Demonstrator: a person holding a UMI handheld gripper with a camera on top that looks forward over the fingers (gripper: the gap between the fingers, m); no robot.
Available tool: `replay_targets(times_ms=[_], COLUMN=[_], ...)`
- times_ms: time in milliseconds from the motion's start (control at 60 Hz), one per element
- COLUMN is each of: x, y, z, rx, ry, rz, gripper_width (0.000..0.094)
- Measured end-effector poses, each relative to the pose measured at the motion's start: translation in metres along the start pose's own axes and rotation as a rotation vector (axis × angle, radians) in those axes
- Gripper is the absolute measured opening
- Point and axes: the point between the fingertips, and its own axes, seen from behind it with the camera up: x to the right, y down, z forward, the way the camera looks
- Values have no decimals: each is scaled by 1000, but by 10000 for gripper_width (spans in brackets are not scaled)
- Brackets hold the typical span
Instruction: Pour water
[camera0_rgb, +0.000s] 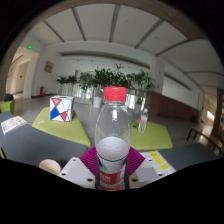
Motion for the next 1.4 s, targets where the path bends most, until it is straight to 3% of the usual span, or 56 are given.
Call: replay_targets(times_ms=[33,283,400,550,617,667,867,1400], x=[30,36,39,43,45,48,44,18], y=[16,103,104,106,103,98,72,2], z=[-3,23,24,18,6,-7,-100,-428], rx=[-23,-118,-85,-131,-155,-164,-189,-182], ry=[-10,-40,-30,-20,-9,10,37,52], rz=[37,94,117,115,99,78,63,94], gripper_width=[326,332,334,572,875,829,854,853])
